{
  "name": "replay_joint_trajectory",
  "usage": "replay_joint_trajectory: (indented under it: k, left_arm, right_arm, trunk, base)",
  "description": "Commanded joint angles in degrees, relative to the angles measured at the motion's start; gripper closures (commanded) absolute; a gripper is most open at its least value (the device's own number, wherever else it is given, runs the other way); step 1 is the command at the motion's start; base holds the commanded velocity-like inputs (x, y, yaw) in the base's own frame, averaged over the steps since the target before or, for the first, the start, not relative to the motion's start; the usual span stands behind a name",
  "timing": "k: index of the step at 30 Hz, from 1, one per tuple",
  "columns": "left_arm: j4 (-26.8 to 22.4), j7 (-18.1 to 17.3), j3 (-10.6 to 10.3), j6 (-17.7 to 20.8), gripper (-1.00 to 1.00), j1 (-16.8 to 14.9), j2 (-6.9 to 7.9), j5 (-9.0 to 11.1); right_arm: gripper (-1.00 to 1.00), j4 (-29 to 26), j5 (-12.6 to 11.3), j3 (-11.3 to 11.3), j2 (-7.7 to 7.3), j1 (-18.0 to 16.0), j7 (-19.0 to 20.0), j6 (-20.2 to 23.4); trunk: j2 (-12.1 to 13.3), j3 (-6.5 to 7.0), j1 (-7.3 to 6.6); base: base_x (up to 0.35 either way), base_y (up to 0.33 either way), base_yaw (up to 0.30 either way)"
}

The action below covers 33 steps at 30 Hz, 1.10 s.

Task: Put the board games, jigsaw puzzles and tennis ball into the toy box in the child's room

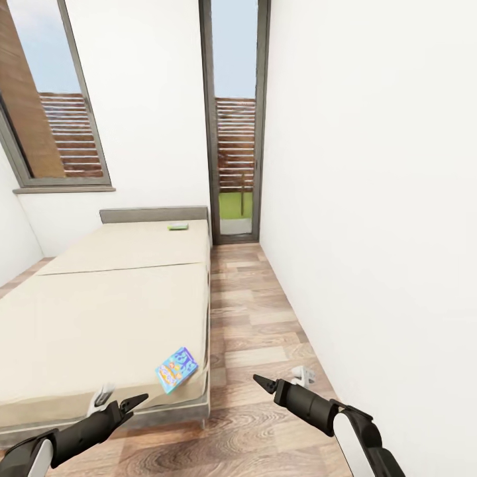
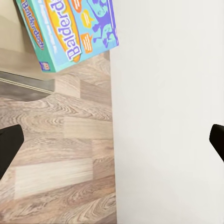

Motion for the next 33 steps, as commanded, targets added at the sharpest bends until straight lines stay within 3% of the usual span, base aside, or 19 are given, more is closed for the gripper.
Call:
replay_joint_trajectory:
  k: [1, 21, 33]
  left_arm:
    - [0.0, -0.1, 0.1, 0.3, -1.0, 0.0, 0.0, 0.2]
    - [0.0, -2.0, 0.1, 0.4, -1.0, 0.0, 0.05, 0.4]
    - [0.0, -3.0, 0.1, 0.4, -1.0, 0.0, 0.13, 0.4]
  right_arm:
    - [-1.0, 0.0, -0.2, -0.1, 0.02, 0.0, 0.0, 0.3]
    - [-1.0, -0.1, -0.2, -0.1, 0.02, 0.0, 0.1, 0.3]
    - [-1.0, -0.1, -0.2, 0.0, 0.02, 0.0, 0.1, 0.3]
  trunk:
    - [0.0, -0.06, -0.01]
    - [0.0, -0.06, -0.01]
    - [-4.8, -2.21, 2.63]
  base:
    - [0.012, -0.022, 0.0]
    - [0.002, -0.004, 0.0]
    - [0.0, 0.0, 0.0]
